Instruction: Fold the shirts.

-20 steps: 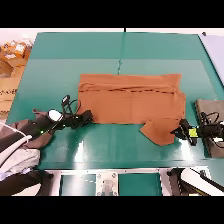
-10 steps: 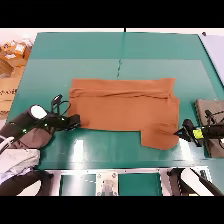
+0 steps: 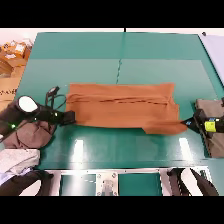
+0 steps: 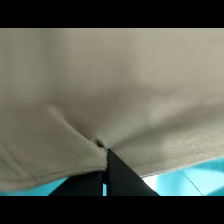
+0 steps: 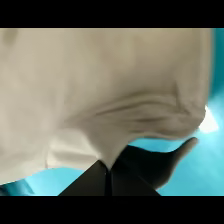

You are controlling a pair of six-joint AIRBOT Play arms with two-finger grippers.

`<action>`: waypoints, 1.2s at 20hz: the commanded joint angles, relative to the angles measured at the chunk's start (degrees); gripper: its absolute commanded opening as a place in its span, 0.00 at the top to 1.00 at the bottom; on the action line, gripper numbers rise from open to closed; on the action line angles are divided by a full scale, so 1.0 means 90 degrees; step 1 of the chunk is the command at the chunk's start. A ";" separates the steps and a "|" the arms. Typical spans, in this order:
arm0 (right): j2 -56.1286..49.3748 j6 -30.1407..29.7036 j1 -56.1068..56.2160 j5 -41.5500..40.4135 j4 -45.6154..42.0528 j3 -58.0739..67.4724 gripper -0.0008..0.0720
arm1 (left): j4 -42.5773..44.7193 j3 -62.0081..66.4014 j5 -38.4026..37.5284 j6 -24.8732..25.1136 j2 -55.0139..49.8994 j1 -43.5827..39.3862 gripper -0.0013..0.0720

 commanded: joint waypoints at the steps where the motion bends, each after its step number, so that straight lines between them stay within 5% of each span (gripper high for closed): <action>1: -0.0471 -0.0209 0.0022 -0.0442 0.0950 0.0515 0.95 | 0.0058 0.0988 0.0216 0.0240 -0.0498 0.0007 0.94; 10: -0.3988 -0.0644 0.1394 -0.2283 0.1540 0.2399 0.95 | -0.0036 0.3917 0.0578 0.0223 -0.3478 0.0007 0.94; 13: -0.5224 -0.0954 0.1783 -0.2720 0.1732 0.3215 0.95 | -0.0321 0.4138 0.1426 0.0299 -0.4082 0.0007 0.94; 14: -0.5554 -0.0954 0.1848 -0.2810 0.1732 0.3492 0.95 | -0.0355 0.4138 0.1785 0.0296 -0.4172 0.0007 0.80; 15: -0.5795 -0.0957 0.1853 -0.2822 0.1729 0.3767 0.85 | -0.0350 0.4141 0.2127 0.0291 -0.4192 0.0007 0.20; 16: -0.5950 -0.1056 0.1807 -0.2727 0.1727 0.4065 0.63 | -0.0347 0.4170 0.2368 0.0253 -0.4187 0.0056 0.04; 17: -0.5986 -0.1277 0.1715 -0.2552 0.1719 0.4325 0.44 | -0.0342 0.4301 0.2331 0.0255 -0.4184 0.0138 0.06; 21: -0.5967 -0.1630 0.0906 -0.1134 0.1239 0.5236 0.39 | -0.0282 0.5270 0.0537 0.0270 -0.4184 0.0818 0.06; 22: -0.5967 -0.1727 0.0680 -0.0879 0.1018 0.5270 0.27 | -0.0279 0.5476 0.0053 0.0267 -0.4184 0.0974 0.06; 24: -0.5972 -0.2035 0.0335 -0.0593 0.0680 0.5076 0.24 | -0.0284 0.5714 -0.0568 0.0270 -0.4184 0.1154 0.06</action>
